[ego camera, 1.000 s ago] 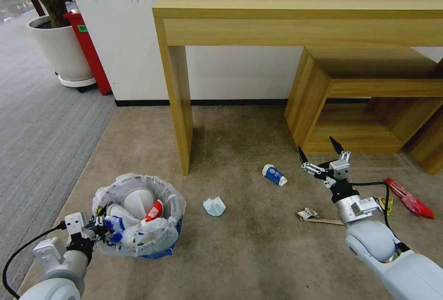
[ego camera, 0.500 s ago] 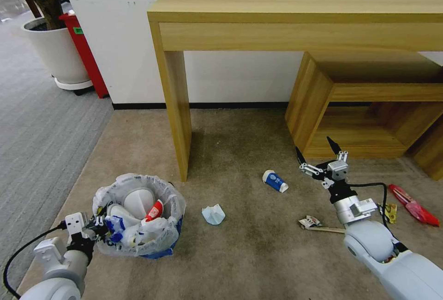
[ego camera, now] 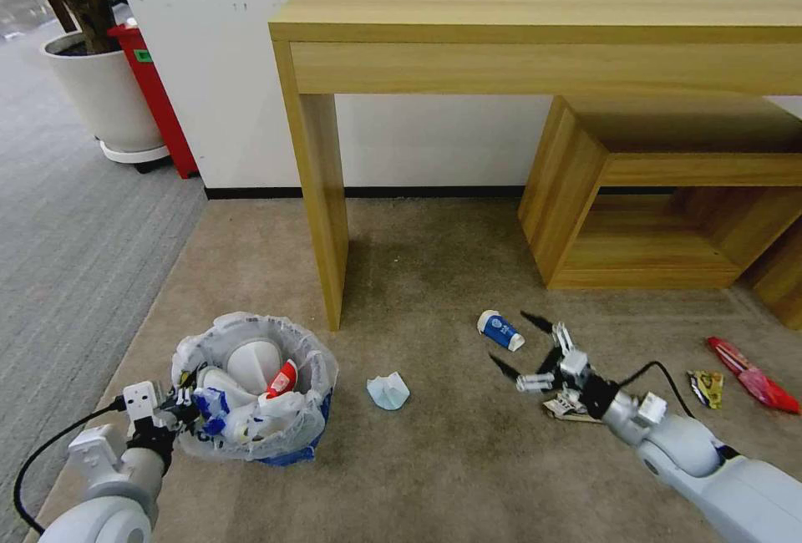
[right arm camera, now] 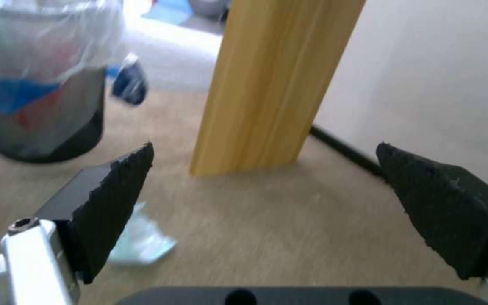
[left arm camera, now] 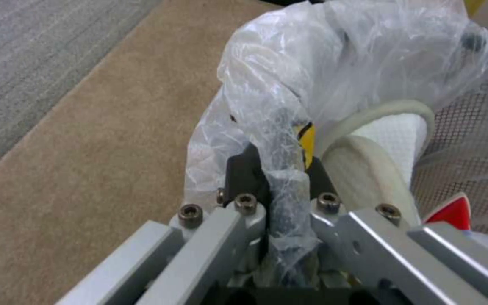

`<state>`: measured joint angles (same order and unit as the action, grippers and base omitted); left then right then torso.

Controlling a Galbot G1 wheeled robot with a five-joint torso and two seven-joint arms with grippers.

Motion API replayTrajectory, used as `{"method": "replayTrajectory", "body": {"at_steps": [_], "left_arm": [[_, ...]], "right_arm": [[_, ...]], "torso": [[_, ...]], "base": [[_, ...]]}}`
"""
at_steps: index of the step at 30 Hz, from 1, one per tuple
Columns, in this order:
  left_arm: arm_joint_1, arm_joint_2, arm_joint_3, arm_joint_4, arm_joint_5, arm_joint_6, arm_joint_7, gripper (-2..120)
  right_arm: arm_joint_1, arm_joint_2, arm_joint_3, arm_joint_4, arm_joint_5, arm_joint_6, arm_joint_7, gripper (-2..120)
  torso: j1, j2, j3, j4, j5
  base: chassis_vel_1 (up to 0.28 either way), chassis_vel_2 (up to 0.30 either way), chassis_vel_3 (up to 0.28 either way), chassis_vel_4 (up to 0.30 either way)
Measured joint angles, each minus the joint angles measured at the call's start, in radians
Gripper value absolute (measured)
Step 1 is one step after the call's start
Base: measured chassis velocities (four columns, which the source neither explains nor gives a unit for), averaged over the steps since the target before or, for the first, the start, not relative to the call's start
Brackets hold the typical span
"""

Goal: Pick up the trash bin and place the garbage on the floor into it.

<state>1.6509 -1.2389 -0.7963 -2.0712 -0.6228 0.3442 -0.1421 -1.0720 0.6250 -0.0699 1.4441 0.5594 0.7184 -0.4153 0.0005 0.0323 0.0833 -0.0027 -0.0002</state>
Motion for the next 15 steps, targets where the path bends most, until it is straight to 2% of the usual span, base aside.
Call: {"method": "replayTrajectory", "body": {"at_steps": [4,10,12,14,15], "left_arm": [[-0.009,0.002,0.008,0.009,0.0,0.0,0.0,3],[-0.013,0.014,0.015,0.017,-0.007,0.001,0.004,3],[-0.014,0.012,0.015,0.017,-0.009,0.001,0.005,3],[-0.014,0.011,0.015,0.017,-0.009,0.001,0.005,3],[-0.015,0.008,0.015,0.015,-0.009,0.001,0.006,3]], "right_arm": [[0.022,0.015,-0.056,-0.045,-0.024,-0.004,-0.004,100],[0.052,0.044,-0.13,-0.114,-0.048,-0.012,-0.003,96],[0.086,0.069,-0.189,-0.162,-0.057,-0.019,0.0,95],[0.092,0.074,-0.2,-0.169,-0.059,-0.021,0.001,94],[0.121,0.095,-0.246,-0.199,-0.061,-0.024,0.006,94]], "torso": [[0.0,0.0,0.0,0.0008,0.0001],[0.0,0.0,0.0,0.0003,0.0],[0.0,0.0,0.0,0.0004,0.0003],[0.0,0.0,0.0,0.0005,0.0003],[0.0,0.0,0.0,0.0004,0.0]], "base": [[0.0,0.0,0.0,0.0],[0.0,0.0,0.0,0.0],[0.0,0.0,0.0,0.0],[0.0,0.0,0.0,0.0],[0.0,0.0,0.0,0.0]]}}
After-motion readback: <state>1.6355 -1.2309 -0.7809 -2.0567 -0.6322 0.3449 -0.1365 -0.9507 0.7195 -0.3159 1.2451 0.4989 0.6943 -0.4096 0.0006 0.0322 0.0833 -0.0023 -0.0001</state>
